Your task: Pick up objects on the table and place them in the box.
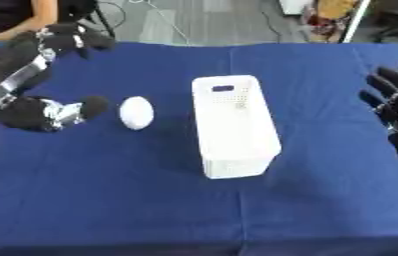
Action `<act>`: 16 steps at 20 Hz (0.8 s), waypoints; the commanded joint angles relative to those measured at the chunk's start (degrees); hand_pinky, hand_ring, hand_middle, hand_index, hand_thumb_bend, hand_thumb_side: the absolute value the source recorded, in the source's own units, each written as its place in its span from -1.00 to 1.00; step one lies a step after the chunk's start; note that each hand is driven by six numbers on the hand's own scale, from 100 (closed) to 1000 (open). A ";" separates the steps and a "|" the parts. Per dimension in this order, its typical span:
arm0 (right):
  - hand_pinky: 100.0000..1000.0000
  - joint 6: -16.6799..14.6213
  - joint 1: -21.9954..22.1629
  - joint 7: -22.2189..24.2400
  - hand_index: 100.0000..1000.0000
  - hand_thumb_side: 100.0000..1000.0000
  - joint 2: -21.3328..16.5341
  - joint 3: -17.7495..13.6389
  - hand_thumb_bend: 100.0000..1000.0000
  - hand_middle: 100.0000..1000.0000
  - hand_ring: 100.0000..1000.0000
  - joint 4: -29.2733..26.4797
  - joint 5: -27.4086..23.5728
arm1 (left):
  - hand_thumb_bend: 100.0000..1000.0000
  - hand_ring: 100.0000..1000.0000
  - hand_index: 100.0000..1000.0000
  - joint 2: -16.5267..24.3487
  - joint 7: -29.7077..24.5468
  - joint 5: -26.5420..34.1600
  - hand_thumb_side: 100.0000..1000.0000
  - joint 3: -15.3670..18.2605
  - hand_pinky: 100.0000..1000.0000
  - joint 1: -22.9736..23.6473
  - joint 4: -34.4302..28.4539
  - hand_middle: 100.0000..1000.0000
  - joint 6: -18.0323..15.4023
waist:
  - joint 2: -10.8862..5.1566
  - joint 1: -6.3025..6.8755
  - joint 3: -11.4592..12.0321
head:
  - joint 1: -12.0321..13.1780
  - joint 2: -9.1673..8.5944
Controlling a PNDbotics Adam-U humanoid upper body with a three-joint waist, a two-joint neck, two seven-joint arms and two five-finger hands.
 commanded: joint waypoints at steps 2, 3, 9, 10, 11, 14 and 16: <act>0.98 -0.01 -0.24 0.27 1.00 0.16 -1.24 -0.20 -1.00 0.84 1.00 -0.53 0.00 | 0.43 0.37 0.83 2.85 -0.44 -1.74 0.87 -1.34 0.20 -2.09 2.67 0.41 -2.02 | -0.69 0.08 -0.13 | -0.08 0.04; 0.98 0.00 -0.21 0.29 1.00 0.16 -1.25 -0.19 -1.00 0.84 1.00 -0.50 0.01 | 0.44 0.37 0.86 3.35 -0.53 -1.99 0.89 -1.81 0.19 -2.44 3.41 0.40 -2.52 | -0.72 0.10 -0.13 | -0.07 0.04; 0.99 0.00 -0.08 0.39 1.00 0.16 -1.33 -0.18 -1.00 0.84 1.00 -0.35 0.03 | 0.48 0.36 0.95 6.86 -1.56 -3.13 0.90 -4.93 0.18 -5.72 8.89 0.38 -5.65 | -0.89 0.18 -0.25 | 0.17 0.04; 0.99 0.00 -0.04 0.42 1.00 0.16 -1.34 -0.17 -1.00 0.84 1.00 -0.34 0.03 | 0.48 0.36 0.95 7.30 -1.82 -3.45 0.90 -5.42 0.18 -6.40 9.74 0.38 -6.14 | -0.91 0.19 -0.27 | 0.20 0.04; 0.99 0.01 -0.02 0.45 1.00 0.16 -1.34 -0.16 -1.00 0.83 1.00 -0.32 0.03 | 0.50 0.36 0.99 7.63 -2.05 -3.79 0.86 -5.82 0.18 -6.99 10.47 0.38 -6.59 | -0.92 0.21 -0.28 | 0.25 0.04; 0.99 0.07 0.03 0.54 1.00 0.15 -1.32 -0.12 -1.00 0.83 1.00 -0.25 0.03 | 0.62 0.36 1.00 8.34 -3.00 -5.41 0.74 -6.91 0.18 -8.89 12.43 0.38 -7.87 | -0.93 0.27 -0.29 | 0.33 0.04; 0.99 0.09 0.05 0.58 1.00 0.15 -1.33 -0.12 -0.98 0.83 1.00 -0.23 0.05 | 0.79 0.36 1.00 8.50 -3.24 -6.32 0.55 -7.23 0.18 -9.96 13.49 0.38 -8.39 | -0.91 0.29 -0.31 | 0.33 0.04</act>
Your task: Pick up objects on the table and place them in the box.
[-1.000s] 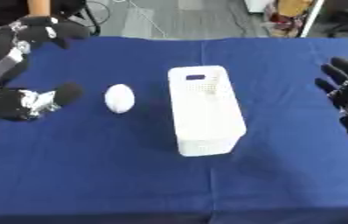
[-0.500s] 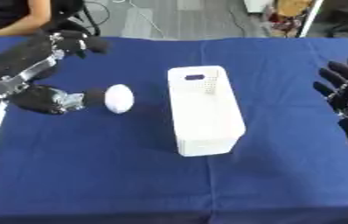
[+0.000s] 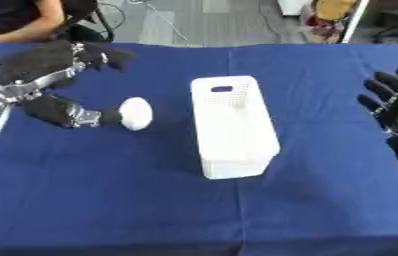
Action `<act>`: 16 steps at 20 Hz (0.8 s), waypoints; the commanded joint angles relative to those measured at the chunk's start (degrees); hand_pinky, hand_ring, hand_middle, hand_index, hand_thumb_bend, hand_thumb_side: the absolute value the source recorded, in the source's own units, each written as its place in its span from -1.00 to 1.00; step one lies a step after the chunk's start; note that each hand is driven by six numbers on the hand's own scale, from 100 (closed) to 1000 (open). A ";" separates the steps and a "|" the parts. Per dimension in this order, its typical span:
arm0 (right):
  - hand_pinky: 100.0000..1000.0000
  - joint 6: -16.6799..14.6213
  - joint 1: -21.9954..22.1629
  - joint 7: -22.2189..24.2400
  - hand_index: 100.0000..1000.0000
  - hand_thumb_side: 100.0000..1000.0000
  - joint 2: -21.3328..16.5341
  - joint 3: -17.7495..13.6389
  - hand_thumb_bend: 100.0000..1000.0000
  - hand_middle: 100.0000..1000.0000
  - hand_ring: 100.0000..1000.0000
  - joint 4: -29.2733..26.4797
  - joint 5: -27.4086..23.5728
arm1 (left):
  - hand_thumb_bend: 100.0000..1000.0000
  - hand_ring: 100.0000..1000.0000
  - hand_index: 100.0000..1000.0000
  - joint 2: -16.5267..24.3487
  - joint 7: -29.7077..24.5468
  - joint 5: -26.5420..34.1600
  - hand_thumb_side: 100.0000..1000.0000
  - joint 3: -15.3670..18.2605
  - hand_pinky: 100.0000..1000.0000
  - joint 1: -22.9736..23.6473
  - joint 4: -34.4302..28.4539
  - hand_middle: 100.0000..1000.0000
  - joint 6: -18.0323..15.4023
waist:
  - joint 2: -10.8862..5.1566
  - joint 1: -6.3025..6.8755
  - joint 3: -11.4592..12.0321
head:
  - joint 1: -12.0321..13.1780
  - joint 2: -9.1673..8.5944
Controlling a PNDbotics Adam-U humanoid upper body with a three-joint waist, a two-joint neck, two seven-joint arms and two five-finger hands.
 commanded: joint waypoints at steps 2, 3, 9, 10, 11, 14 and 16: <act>0.99 -0.06 -0.08 0.30 1.00 0.15 -1.31 -0.16 -1.00 0.83 1.00 -0.55 0.05 | 0.85 0.36 1.00 2.23 -0.42 -1.74 0.48 -0.42 0.18 -2.85 1.44 0.35 -1.25 | -0.69 0.20 -0.14 | 0.34 0.02; 0.99 -0.04 -0.07 0.31 1.00 0.15 -1.30 -0.16 -1.00 0.82 1.00 -0.54 0.05 | 0.88 0.36 1.00 2.26 -0.40 -2.11 0.46 -0.53 0.18 -3.28 1.78 0.35 -1.53 | -0.68 0.21 -0.15 | 0.36 0.02; 0.99 0.02 -0.09 0.39 1.00 0.15 -1.29 -0.14 -0.99 0.82 1.00 -0.50 0.05 | 0.94 0.36 1.00 2.28 -0.32 -3.78 0.40 -1.40 0.18 -4.96 3.33 0.35 -2.93 | -0.63 0.27 -0.19 | 0.37 0.02; 0.99 0.03 -0.09 0.40 1.00 0.15 -1.30 -0.13 -0.99 0.82 1.00 -0.49 0.04 | 0.94 0.36 1.00 2.25 -0.36 -4.01 0.40 -1.52 0.18 -5.14 3.53 0.35 -3.10 | -0.64 0.27 -0.19 | 0.36 0.02; 0.99 0.03 -0.08 0.41 1.00 0.15 -1.29 -0.14 -0.99 0.82 1.00 -0.49 0.04 | 0.93 0.36 1.00 2.20 -0.36 -4.16 0.40 -1.59 0.18 -5.31 3.74 0.35 -3.21 | -0.64 0.27 -0.20 | 0.34 0.02; 0.99 0.05 -0.05 0.45 1.00 0.15 -1.27 -0.13 -0.99 0.82 1.00 -0.47 0.04 | 0.93 0.36 1.00 2.05 -0.65 -4.31 0.42 -1.91 0.18 -5.96 4.57 0.35 -3.50 | -0.67 0.28 -0.23 | 0.34 0.02; 0.99 0.07 -0.03 0.50 1.00 0.15 -1.27 -0.10 -0.99 0.82 1.00 -0.45 0.04 | 0.92 0.36 1.00 1.99 -1.28 -4.72 0.43 -2.46 0.18 -6.55 5.42 0.35 -3.86 | -0.68 0.29 -0.23 | 0.39 0.02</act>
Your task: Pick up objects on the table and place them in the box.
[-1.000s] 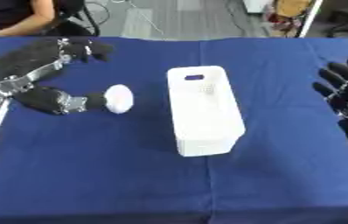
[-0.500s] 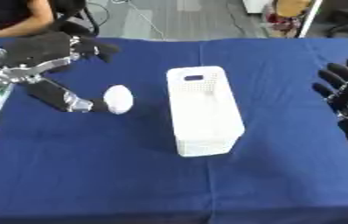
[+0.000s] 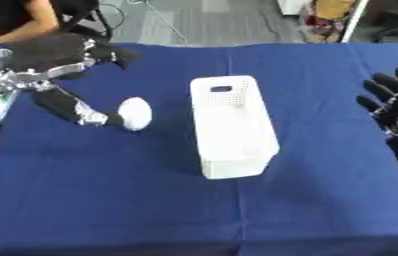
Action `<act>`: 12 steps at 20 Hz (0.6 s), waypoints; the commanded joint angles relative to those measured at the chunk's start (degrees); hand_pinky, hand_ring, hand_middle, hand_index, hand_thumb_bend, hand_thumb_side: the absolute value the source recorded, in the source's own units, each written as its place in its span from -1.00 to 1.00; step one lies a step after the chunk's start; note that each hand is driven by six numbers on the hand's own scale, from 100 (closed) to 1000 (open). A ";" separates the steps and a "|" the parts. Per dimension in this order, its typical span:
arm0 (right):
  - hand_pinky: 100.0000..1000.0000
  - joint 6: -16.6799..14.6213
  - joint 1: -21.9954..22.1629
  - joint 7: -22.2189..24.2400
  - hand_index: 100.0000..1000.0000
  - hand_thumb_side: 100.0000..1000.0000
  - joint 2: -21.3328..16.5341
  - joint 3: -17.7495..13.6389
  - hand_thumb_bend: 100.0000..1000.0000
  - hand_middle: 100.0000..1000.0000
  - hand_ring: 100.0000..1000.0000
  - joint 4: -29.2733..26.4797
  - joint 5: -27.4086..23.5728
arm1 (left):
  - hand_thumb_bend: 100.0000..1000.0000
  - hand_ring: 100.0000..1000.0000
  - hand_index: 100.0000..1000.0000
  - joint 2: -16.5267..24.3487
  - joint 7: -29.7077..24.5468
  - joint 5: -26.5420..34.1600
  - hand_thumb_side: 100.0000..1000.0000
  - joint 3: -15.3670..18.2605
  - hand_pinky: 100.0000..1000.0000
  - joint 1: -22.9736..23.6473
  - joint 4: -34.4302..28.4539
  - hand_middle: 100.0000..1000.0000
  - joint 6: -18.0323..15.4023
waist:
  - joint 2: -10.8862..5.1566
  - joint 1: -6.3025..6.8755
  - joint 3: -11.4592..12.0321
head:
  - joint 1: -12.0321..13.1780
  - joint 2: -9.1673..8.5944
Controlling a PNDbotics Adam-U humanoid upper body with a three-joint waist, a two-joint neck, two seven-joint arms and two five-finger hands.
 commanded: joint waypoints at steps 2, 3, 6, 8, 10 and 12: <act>0.99 -0.12 -0.03 0.31 1.00 0.15 -1.25 -0.09 -0.99 0.82 1.00 -0.59 0.04 | 0.93 0.35 1.00 1.30 -1.01 -0.93 0.44 -0.55 0.18 -2.04 1.23 0.35 -0.82 | -0.69 0.23 -0.06 | 0.41 0.02; 0.99 -0.11 -0.02 0.32 1.00 0.15 -1.24 -0.08 -0.99 0.82 1.00 -0.58 0.04 | 0.93 0.35 1.00 1.15 -1.32 -1.39 0.44 -0.80 0.18 -2.46 1.92 0.35 -0.95 | -0.69 0.23 -0.05 | 0.42 0.02; 0.99 -0.10 -0.02 0.37 1.00 0.15 -1.23 -0.05 -0.99 0.82 1.00 -0.56 0.06 | 0.93 0.35 1.00 0.48 -1.76 -2.69 0.45 -1.52 0.18 -3.60 3.86 0.35 -1.69 | -0.69 0.21 -0.07 | 0.45 0.02; 0.99 -0.11 -0.02 0.40 1.00 0.15 -1.22 -0.05 -0.99 0.82 1.00 -0.56 0.07 | 0.92 0.35 1.00 -0.05 -1.82 -3.51 0.46 -1.93 0.18 -4.22 4.93 0.35 -2.19 | -0.66 0.18 -0.10 | 0.47 0.02; 0.99 -0.11 -0.02 0.41 1.00 0.15 -1.22 -0.05 -0.99 0.82 1.00 -0.56 0.05 | 0.92 0.36 1.00 -0.44 -1.78 -4.16 0.47 -2.20 0.18 -4.60 5.85 0.35 -2.58 | -0.63 0.17 -0.12 | 0.50 0.02; 0.99 -0.11 -0.03 0.41 1.00 0.15 -1.20 -0.06 -0.99 0.82 1.00 -0.55 0.04 | 0.92 0.36 1.00 -0.72 -1.74 -4.69 0.47 -2.42 0.18 -4.80 6.54 0.35 -2.95 | -0.59 0.17 -0.13 | 0.52 0.02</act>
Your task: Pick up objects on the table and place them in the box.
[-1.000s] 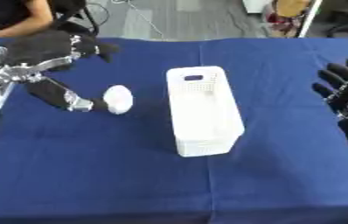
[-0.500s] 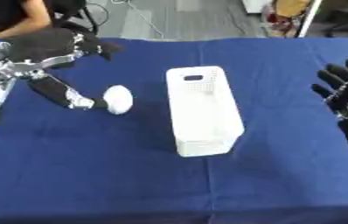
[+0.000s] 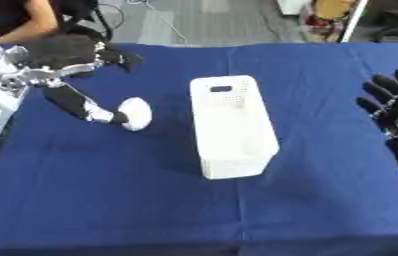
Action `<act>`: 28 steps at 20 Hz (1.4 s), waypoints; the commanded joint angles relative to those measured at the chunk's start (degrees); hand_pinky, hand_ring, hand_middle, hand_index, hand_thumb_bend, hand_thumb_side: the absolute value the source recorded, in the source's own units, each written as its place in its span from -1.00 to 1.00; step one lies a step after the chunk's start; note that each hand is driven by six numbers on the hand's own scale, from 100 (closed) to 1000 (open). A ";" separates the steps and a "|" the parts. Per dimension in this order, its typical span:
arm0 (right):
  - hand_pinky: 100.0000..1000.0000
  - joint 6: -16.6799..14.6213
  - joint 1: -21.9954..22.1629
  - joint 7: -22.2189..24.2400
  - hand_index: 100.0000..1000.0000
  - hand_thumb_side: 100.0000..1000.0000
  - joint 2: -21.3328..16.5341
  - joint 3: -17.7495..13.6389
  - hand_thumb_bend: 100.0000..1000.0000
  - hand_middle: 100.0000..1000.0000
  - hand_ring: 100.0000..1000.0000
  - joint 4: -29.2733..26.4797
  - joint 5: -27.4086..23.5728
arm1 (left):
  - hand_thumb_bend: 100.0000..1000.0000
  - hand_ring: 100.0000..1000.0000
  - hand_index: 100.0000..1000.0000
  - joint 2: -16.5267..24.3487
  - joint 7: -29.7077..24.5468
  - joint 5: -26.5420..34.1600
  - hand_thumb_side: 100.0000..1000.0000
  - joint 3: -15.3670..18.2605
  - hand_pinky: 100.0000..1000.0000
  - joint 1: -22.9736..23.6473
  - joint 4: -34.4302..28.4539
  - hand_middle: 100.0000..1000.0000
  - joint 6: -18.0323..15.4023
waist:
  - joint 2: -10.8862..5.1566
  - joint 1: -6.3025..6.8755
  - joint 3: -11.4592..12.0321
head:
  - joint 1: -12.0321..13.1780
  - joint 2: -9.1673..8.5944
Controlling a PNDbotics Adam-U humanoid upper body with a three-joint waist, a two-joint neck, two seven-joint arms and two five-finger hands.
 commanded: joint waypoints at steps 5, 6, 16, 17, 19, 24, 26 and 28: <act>0.99 0.09 -0.22 0.24 1.00 0.15 -1.09 -0.19 -0.98 0.82 1.00 -0.67 0.04 | 0.91 0.36 1.00 -0.14 -0.85 -1.67 0.48 -0.35 0.17 -1.67 1.44 0.36 -1.99 | -0.58 0.07 -0.06 | 0.50 0.01; 0.99 0.09 -0.21 0.24 1.00 0.15 -1.09 -0.20 -0.98 0.82 1.00 -0.67 0.03 | 0.91 0.36 1.00 -0.31 -0.88 -1.79 0.48 -0.42 0.17 -1.74 1.62 0.36 -1.99 | -0.59 0.05 -0.06 | 0.50 0.01; 0.99 0.10 -0.20 0.39 1.00 0.15 -1.04 -0.15 -0.98 0.82 1.00 -0.64 -0.01 | 0.91 0.36 1.00 -1.47 -1.07 -3.81 0.50 -1.28 0.17 -2.53 3.95 0.36 -2.84 | -0.56 -0.03 -0.06 | 0.57 0.01; 0.99 0.11 -0.21 0.40 1.00 0.15 -1.03 -0.14 -0.98 0.82 1.00 -0.63 -0.02 | 0.92 0.36 1.00 -1.53 -1.07 -3.96 0.50 -1.40 0.17 -2.64 4.11 0.36 -2.98 | -0.55 -0.04 -0.05 | 0.61 0.01; 0.99 0.12 -0.26 0.42 1.00 0.15 -1.03 -0.12 -0.98 0.82 1.00 -0.65 -0.05 | 0.92 0.34 1.00 -1.62 -1.11 -4.29 0.50 -1.70 0.17 -2.82 4.49 0.35 -3.28 | -0.55 -0.04 -0.08 | 0.64 0.01; 0.99 0.14 -0.22 0.50 1.00 0.14 -1.04 -0.08 -0.97 0.82 1.00 -0.63 -0.08 | 0.92 0.31 1.00 -1.99 -1.18 -5.41 0.50 -2.12 0.17 -3.10 5.76 0.33 -3.84 | -0.57 -0.08 -0.04 | 0.63 0.01; 0.99 0.12 -0.23 0.52 1.00 0.14 -1.06 -0.07 -0.97 0.82 1.00 -0.62 -0.09 | 0.91 0.31 1.00 -2.10 -1.03 -5.87 0.51 -2.20 0.17 -3.19 6.12 0.33 -4.03 | -0.59 -0.10 -0.02 | 0.60 0.01; 0.99 0.12 -0.24 0.54 1.00 0.14 -1.06 -0.06 -0.97 0.82 1.00 -0.62 -0.12 | 0.90 0.31 1.00 -2.21 -0.91 -6.23 0.52 -2.30 0.17 -3.30 6.47 0.33 -4.30 | -0.60 -0.13 0.01 | 0.60 0.01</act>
